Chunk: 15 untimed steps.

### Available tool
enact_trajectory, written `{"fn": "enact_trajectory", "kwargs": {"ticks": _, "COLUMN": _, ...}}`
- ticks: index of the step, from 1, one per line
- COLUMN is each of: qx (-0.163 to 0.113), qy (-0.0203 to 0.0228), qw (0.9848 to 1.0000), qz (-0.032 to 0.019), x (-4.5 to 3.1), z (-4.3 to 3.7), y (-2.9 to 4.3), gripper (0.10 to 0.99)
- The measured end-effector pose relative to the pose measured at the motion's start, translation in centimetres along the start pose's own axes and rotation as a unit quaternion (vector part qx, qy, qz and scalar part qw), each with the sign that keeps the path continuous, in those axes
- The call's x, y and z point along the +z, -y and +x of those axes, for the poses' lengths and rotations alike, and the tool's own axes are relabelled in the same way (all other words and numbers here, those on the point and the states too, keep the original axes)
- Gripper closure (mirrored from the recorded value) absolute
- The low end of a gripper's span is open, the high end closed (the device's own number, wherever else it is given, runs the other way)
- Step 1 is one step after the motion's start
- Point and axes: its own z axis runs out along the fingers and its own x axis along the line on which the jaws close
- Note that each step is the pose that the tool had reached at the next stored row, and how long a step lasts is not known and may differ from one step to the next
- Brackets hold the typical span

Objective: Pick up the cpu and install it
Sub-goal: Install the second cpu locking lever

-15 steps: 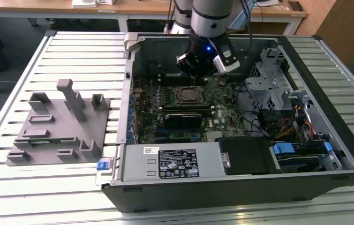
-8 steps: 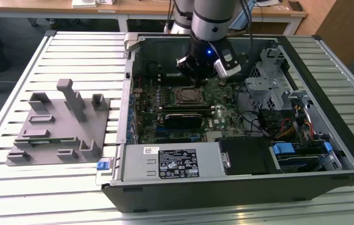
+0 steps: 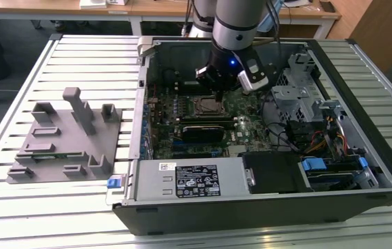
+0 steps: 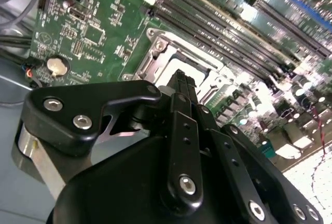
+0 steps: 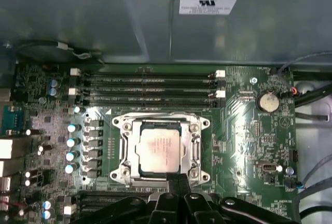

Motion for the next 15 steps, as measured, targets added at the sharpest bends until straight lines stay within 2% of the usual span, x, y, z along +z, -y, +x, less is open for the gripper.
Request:
{"fn": "enact_trajectory", "kwargs": {"ticks": 10, "qx": 0.000, "qy": 0.0000, "qw": 1.0000, "qz": 0.0000, "x": 0.00, "z": 0.15, "y": 1.16, "gripper": 0.980}}
{"fn": "enact_trajectory", "kwargs": {"ticks": 15, "qx": 0.000, "qy": 0.0001, "qw": 1.0000, "qz": -0.0001, "x": -0.01, "z": 0.93, "y": 1.38, "gripper": 0.980}}
